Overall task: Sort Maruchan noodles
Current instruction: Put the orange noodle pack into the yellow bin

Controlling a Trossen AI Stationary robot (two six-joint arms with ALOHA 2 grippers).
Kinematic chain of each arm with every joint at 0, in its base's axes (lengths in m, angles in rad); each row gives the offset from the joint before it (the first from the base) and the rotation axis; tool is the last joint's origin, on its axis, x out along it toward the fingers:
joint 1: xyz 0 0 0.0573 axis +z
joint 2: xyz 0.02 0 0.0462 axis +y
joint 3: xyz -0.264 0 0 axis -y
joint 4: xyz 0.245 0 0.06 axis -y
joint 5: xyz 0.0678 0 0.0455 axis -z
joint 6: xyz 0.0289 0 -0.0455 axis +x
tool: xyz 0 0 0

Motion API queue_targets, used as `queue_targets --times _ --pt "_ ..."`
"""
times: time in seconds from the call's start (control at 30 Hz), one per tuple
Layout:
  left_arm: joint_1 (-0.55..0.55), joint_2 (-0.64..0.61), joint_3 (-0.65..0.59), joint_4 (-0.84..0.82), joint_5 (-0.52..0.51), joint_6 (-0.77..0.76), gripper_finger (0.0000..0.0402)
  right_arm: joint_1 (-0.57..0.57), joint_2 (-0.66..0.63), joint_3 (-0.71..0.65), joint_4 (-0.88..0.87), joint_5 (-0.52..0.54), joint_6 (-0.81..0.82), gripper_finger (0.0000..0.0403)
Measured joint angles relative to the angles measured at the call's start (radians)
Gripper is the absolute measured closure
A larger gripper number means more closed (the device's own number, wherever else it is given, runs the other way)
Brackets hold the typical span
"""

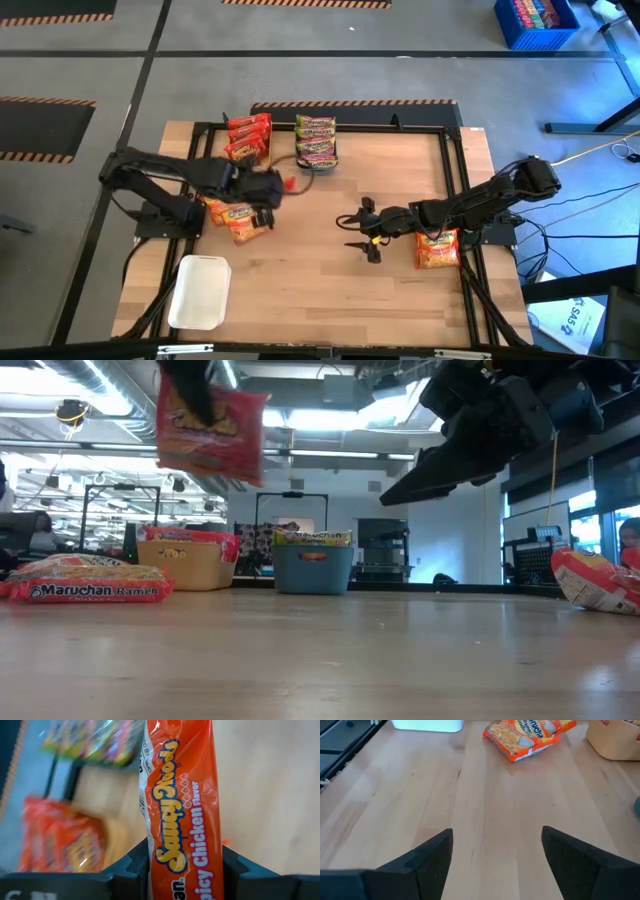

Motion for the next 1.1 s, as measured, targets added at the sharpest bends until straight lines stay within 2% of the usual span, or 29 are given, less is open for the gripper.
queue_targets --times 0.23,0.4,0.57,0.73,0.9,1.1 --pt "0.173 -0.046 -0.003 -0.139 -0.021 0.035 0.0272 0.0 0.0 0.0 -0.001 0.003 0.0 0.0116" --pt "0.335 -0.045 -0.003 -0.147 -0.052 0.131 0.0272 0.0 0.007 0.0 -0.006 0.002 0.0 0.0116" --pt "0.47 -0.04 -0.046 -0.064 -0.034 0.299 0.0272 0.0 0.008 -0.005 -0.006 -0.002 -0.001 0.0116" --pt "0.581 -0.04 -0.161 0.048 0.007 0.418 0.0272 0.0 0.008 -0.036 0.021 -0.006 -0.005 0.0116" --pt "0.632 -0.04 -0.298 0.242 0.016 0.533 0.0272 0.0 0.008 -0.087 0.133 0.0 -0.008 0.0116" --pt "0.697 -0.04 -0.393 0.321 0.137 0.569 0.0272 0.0 0.008 -0.109 0.174 -0.007 -0.009 0.0116"
